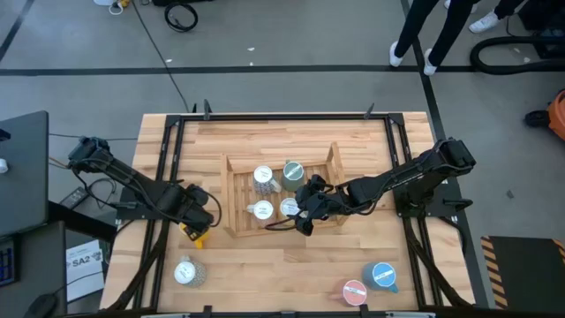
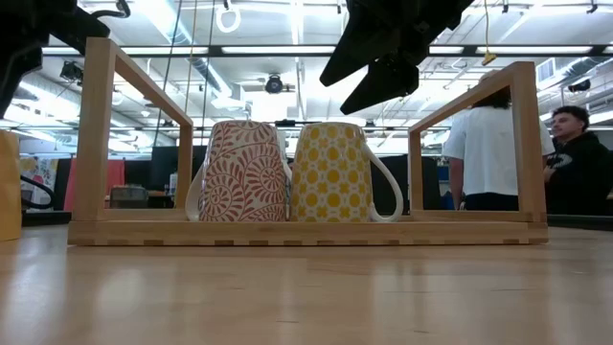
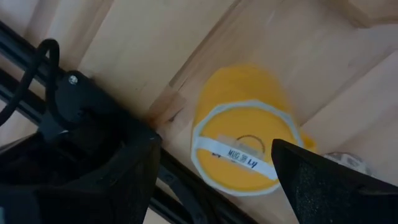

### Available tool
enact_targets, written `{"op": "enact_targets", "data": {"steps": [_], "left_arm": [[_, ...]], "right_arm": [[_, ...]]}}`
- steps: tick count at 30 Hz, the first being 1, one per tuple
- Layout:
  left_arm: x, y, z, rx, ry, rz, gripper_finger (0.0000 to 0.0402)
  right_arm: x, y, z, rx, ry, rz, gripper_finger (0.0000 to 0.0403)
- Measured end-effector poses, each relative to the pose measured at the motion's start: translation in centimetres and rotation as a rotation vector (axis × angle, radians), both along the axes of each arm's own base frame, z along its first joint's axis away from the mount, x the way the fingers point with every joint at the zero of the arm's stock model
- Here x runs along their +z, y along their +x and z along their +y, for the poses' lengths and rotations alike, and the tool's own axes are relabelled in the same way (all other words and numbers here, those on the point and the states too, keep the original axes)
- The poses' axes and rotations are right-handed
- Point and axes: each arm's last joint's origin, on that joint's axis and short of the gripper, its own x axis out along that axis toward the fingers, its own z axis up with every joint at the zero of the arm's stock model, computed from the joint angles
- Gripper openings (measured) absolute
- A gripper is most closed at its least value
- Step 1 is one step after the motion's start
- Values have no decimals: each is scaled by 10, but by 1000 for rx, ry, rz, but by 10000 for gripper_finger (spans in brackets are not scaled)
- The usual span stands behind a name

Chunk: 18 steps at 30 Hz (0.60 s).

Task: Place coffee mugs
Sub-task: Put the yellow mug on the shelf

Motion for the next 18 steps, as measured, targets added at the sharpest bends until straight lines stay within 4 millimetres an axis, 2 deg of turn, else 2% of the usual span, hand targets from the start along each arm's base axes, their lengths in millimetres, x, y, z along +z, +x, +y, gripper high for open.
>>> {"op": "enact_targets", "data": {"steps": [18], "left_arm": [[-1, 5, -2, -73, 8, -53, 315]], "right_arm": [[0, 0, 0, 0, 0, 0, 397]]}}
